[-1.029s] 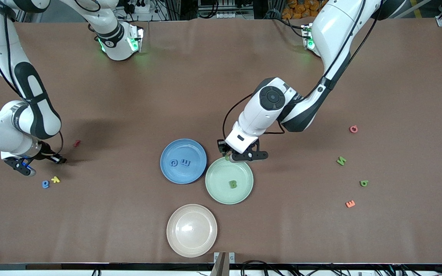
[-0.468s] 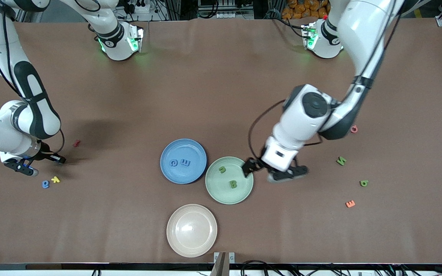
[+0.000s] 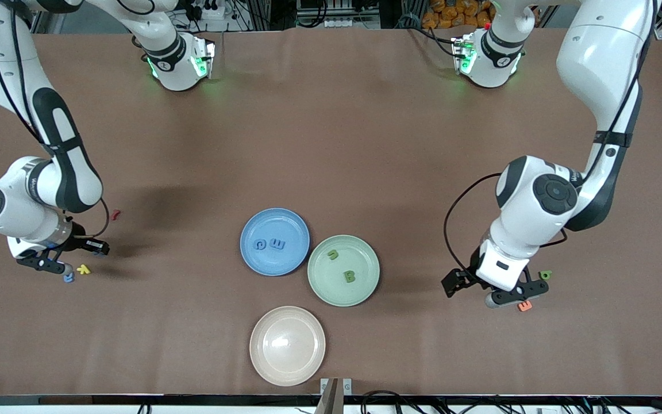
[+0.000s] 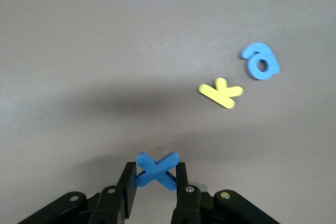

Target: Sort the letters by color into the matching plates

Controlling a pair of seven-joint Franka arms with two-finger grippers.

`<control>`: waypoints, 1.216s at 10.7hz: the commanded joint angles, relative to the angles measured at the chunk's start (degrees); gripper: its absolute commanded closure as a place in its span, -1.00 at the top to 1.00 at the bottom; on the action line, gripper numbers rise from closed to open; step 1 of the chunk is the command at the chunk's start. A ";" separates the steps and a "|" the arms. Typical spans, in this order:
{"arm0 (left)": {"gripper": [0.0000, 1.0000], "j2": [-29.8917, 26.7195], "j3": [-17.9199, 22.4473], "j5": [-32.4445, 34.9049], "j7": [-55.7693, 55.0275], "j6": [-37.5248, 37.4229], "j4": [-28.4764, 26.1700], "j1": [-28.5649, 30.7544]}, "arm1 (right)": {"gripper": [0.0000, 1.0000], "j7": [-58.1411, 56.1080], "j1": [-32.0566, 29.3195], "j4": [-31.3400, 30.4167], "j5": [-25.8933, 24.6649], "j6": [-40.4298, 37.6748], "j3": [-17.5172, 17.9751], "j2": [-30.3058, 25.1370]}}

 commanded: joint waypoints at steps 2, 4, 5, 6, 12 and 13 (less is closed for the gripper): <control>1.00 0.81 1.90 1.69 4.76 -8.24 -0.61 2.96 | -0.57 0.27 5.28 4.37 -0.19 -3.80 0.56 -0.11; 1.00 3.62 3.05 -0.40 2.15 -8.24 -0.26 3.75 | -0.56 0.45 8.62 7.63 -0.19 -6.45 1.87 0.34; 1.00 3.55 3.23 -1.64 0.12 -8.59 -0.35 5.41 | -0.56 0.36 9.95 8.43 -0.19 -6.45 2.66 0.34; 1.00 3.46 3.23 -1.30 1.32 -9.11 -0.44 7.42 | -0.56 0.36 11.70 9.22 -0.19 -6.54 3.19 0.42; 1.00 4.86 3.41 -1.47 31.16 -12.11 -0.09 9.20 | -0.56 0.45 21.81 15.37 0.34 -6.46 4.95 5.07; 1.00 4.78 3.41 -1.39 32.43 -12.11 -0.43 10.59 | -0.56 0.45 23.39 16.42 0.34 -6.45 5.56 5.95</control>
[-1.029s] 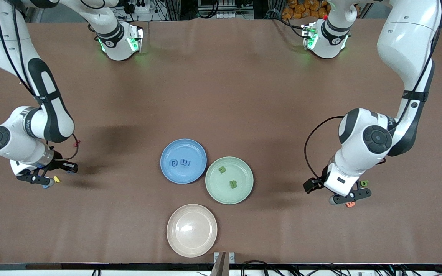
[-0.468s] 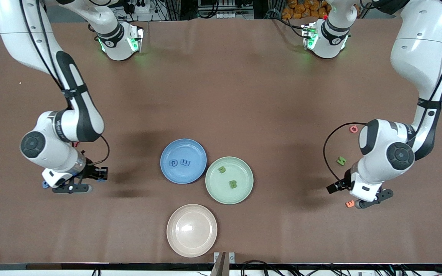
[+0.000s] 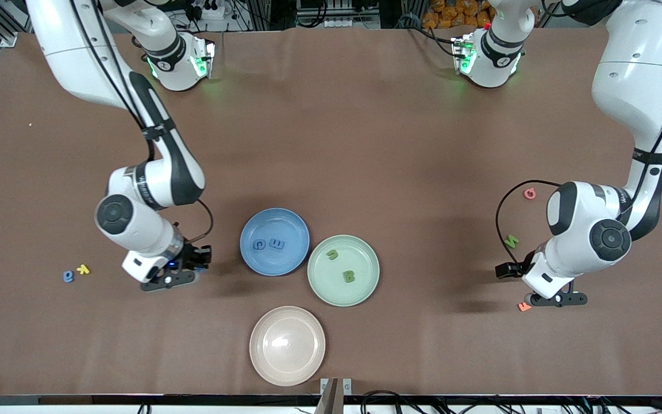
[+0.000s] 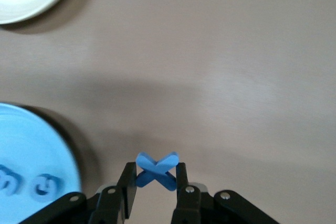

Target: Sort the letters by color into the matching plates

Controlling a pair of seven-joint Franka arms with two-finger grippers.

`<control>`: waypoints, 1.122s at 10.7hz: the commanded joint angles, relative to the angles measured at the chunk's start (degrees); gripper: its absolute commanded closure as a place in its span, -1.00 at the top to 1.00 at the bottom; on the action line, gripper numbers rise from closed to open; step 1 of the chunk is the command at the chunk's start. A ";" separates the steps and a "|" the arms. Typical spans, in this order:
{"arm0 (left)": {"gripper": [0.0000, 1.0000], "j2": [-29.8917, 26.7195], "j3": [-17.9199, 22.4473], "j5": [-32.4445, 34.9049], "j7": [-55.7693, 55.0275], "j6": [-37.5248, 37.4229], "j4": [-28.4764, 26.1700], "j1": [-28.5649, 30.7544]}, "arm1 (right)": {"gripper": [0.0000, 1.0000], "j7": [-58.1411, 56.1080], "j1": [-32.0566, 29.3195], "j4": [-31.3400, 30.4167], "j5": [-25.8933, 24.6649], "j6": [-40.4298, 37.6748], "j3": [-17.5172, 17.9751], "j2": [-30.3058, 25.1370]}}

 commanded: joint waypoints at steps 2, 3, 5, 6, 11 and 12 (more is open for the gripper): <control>1.00 -0.27 -0.14 -1.31 -2.88 -1.35 0.44 3.67 | -0.55 0.06 4.02 7.82 0.07 -0.54 3.44 6.02; 1.00 -0.10 -0.14 -0.88 -14.18 -1.26 0.70 3.07 | -0.54 0.06 4.11 9.06 0.07 -0.62 5.03 6.73; 1.00 -0.44 0.03 -0.61 -31.27 -1.26 0.79 3.15 | -0.50 0.06 5.68 9.51 0.07 -0.54 6.97 7.44; 1.00 -1.06 0.12 -0.52 -38.65 -1.26 1.23 3.16 | -0.42 0.32 6.73 9.51 0.07 -0.54 7.15 7.62; 1.00 -0.80 2.21 -0.52 -74.52 -1.26 1.14 3.16 | 1.00 3.75 7.54 9.16 -0.19 -0.63 9.96 7.88; 1.00 -0.89 3.71 -0.78 -80.33 -1.26 1.32 3.42 | 1.00 3.32 7.36 9.07 -0.63 -0.80 9.88 7.45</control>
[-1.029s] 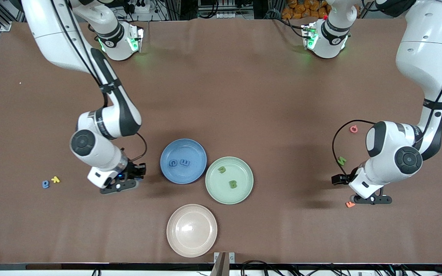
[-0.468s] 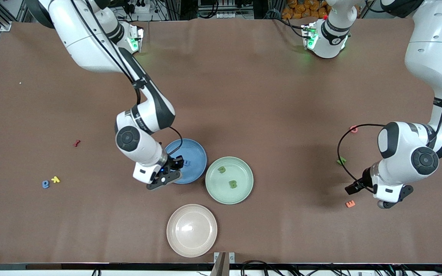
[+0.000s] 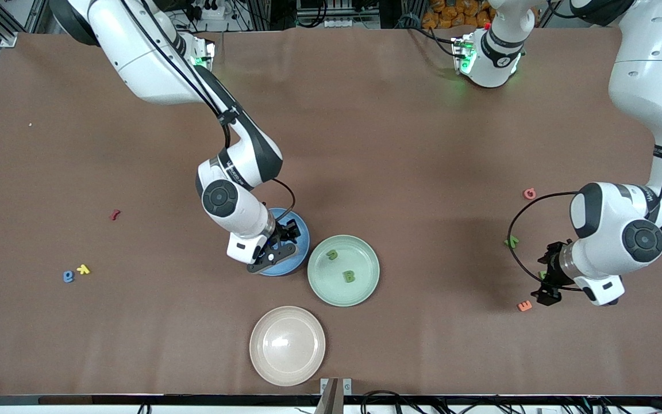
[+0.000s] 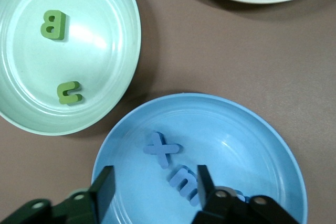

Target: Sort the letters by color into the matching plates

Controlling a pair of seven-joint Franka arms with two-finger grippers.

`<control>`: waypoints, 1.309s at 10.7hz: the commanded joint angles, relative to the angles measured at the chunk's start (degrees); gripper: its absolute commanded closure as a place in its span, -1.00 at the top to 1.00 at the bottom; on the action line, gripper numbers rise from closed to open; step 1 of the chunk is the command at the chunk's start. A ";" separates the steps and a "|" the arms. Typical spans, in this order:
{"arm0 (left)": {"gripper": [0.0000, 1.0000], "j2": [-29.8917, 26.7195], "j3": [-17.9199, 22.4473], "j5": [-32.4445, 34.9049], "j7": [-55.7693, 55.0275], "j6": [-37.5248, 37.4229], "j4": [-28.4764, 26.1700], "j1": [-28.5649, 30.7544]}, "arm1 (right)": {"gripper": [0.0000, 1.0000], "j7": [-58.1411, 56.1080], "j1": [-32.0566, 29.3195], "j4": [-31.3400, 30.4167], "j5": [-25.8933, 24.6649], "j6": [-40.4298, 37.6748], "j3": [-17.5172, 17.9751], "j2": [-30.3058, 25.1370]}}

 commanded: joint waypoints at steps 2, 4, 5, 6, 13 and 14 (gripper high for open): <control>1.00 -0.93 6.51 -0.65 -25.05 -0.92 -0.07 0.52 | 1.00 0.68 -1.79 1.28 -1.10 -4.72 -1.13 -1.33; 1.00 -0.41 9.16 -0.73 -31.35 -0.92 0.02 0.60 | 1.00 -0.10 -4.59 1.19 -1.02 -9.29 -4.20 -4.05; 1.00 0.29 9.42 -0.65 -31.28 -0.92 -0.07 0.60 | 1.00 -1.06 -6.18 1.19 -1.02 -10.71 -5.79 -5.02; 1.00 1.17 9.43 -0.65 -31.45 -0.92 -0.07 0.43 | 1.00 -2.81 -8.02 1.28 -1.02 -10.98 -7.11 -5.73; 1.00 6.01 9.34 -0.91 -33.11 2.85 0.28 -2.29 | 1.00 -5.03 -21.03 2.07 -0.49 -11.51 -15.19 -7.05; 1.00 6.36 9.25 -0.91 -34.95 4.86 0.28 -2.73 | 1.00 -5.03 -23.39 1.98 -0.49 -11.25 -15.47 -7.05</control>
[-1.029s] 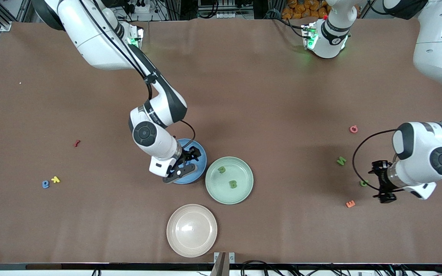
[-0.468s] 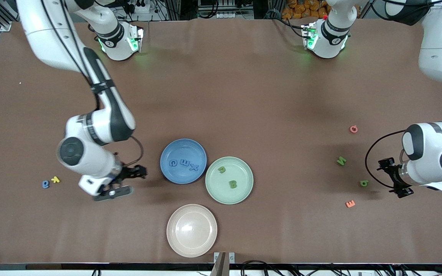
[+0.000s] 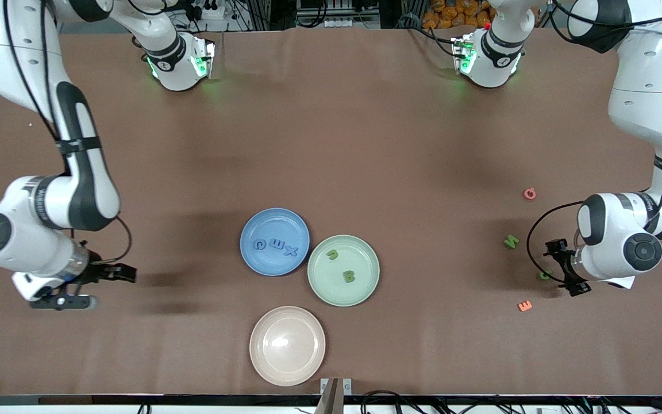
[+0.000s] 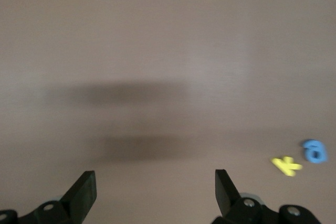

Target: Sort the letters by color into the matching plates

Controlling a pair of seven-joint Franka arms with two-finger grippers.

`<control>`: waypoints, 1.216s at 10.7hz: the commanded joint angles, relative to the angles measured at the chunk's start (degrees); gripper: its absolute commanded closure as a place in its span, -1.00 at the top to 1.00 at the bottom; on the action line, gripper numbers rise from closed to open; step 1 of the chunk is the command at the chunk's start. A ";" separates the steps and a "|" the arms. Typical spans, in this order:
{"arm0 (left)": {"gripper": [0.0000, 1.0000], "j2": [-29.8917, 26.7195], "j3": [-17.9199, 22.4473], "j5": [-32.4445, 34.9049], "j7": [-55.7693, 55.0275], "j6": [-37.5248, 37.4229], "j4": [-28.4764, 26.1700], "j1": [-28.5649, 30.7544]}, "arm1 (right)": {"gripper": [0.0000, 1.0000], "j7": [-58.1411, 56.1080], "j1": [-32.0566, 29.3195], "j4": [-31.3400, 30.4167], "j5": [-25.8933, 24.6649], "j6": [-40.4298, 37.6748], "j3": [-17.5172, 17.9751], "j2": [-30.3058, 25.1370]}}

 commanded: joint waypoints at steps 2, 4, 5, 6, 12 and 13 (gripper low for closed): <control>1.00 1.09 0.45 -0.88 -4.72 4.49 0.72 -1.57 | 1.00 0.24 -7.75 -0.28 -0.10 0.00 -0.83 -0.67; 1.00 1.09 0.45 -0.88 -5.08 4.75 1.07 -1.57 | 1.00 5.04 -8.47 -0.37 3.65 0.00 -4.33 -0.40; 1.00 1.09 0.45 -0.88 -5.17 4.84 1.07 -1.57 | 1.00 10.99 -8.55 -0.46 5.42 0.00 -5.48 -0.23; 1.00 1.09 0.45 -0.88 -5.17 4.84 1.07 -1.57 | 1.00 18.10 -8.55 -0.46 5.52 0.08 -6.27 -0.05; -1.00 1.09 0.54 -0.62 -8.77 5.45 1.07 -1.31 | 1.00 54.45 -11.18 -0.72 5.52 6.59 -6.98 3.46; -1.00 1.09 0.54 -0.62 -8.77 5.54 0.98 -1.40 | 1.00 54.38 -11.71 -0.72 5.52 6.59 -6.89 4.42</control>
